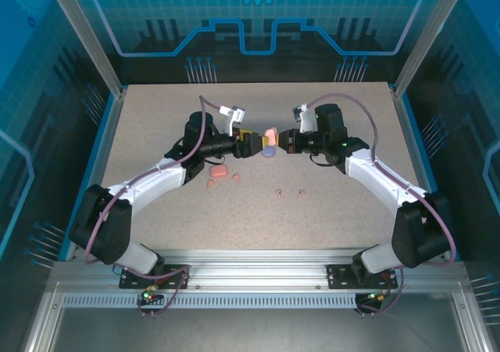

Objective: Insert wireless bluetooth earbuds into charging case

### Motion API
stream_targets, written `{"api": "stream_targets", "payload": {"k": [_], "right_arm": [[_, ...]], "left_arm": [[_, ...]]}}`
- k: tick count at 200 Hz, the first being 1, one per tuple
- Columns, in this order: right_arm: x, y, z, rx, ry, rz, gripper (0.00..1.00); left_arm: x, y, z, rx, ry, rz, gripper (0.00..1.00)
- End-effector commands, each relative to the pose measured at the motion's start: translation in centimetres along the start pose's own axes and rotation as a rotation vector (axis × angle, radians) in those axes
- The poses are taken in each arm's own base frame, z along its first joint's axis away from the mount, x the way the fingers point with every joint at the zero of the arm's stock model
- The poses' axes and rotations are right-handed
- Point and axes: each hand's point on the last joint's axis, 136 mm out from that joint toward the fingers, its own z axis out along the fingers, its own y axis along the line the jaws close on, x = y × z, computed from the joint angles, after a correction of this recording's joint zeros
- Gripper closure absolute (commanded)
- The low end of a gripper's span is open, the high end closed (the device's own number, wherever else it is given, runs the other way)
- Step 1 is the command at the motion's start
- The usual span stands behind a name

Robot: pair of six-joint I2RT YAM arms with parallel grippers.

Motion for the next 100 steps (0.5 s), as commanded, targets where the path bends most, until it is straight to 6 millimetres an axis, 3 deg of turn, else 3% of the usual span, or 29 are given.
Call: {"api": "stream_targets", "payload": {"k": [1, 20, 54, 100], "right_arm": [[-0.3, 0.0, -0.6, 0.054, 0.025, -0.118, 1.0], [-0.5, 0.0, -1.0, 0.079, 0.067, -0.241, 1.0], [-0.7, 1.2, -1.4, 0.041, 0.154, -0.399, 1.0], [-0.4, 1.5, -1.0, 0.019, 0.221, -0.455, 1.0]], "left_arm": [[-2.1, -0.8, -2.0, -0.03, 0.012, 0.081, 0.26], [-2.2, -1.0, -2.5, -0.022, 0.112, 0.116, 0.23], [-0.6, -2.1, -2.5, 0.078, 0.336, 0.104, 0.23], [0.3, -2.2, -1.6, 0.142, 0.457, 0.065, 0.26]]}}
